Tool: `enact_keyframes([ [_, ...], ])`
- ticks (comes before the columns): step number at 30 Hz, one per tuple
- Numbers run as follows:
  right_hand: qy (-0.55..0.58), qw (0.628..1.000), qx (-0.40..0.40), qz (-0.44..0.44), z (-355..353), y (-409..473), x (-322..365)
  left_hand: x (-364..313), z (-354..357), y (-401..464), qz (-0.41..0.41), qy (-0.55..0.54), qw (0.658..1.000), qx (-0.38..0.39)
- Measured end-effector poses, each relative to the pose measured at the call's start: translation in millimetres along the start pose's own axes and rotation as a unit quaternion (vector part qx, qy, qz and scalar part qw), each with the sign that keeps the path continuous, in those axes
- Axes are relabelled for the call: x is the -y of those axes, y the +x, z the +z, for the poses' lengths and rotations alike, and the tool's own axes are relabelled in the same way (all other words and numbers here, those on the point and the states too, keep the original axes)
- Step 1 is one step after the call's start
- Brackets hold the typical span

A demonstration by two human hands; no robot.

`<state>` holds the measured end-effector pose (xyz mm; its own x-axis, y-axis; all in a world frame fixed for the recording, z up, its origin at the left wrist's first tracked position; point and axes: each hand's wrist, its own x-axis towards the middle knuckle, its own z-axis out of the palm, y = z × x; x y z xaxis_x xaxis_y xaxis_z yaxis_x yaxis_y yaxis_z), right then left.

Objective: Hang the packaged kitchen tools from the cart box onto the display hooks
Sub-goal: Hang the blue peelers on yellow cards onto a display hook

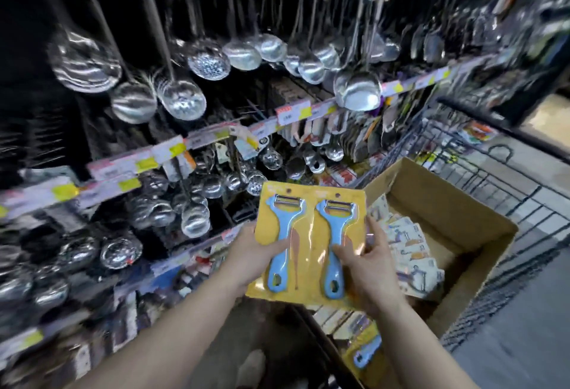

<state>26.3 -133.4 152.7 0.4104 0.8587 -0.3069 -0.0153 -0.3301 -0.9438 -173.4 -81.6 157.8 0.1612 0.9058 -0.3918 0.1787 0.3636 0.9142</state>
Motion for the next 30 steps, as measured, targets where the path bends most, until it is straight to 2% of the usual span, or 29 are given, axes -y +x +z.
enact_keyframes([
  [4,-0.005,0.995,0.075,-0.063,41.6,-4.3,29.6,-19.6,-43.4,-32.2,0.041,-0.025,0.995,-0.093],
  [14,-0.023,0.964,0.208,-0.167,165.0,-59.6,93.1,-30.1,-175.5,-98.1,0.093,-0.076,0.965,-0.232],
  [20,0.005,0.942,0.258,-0.213,251.2,-105.7,127.2,-33.9,-264.2,-137.1,0.135,-0.089,0.941,-0.296],
  [30,0.007,0.915,0.278,-0.293,383.6,-171.8,181.2,-53.2,-404.5,-183.3,0.207,-0.073,0.908,-0.357],
])
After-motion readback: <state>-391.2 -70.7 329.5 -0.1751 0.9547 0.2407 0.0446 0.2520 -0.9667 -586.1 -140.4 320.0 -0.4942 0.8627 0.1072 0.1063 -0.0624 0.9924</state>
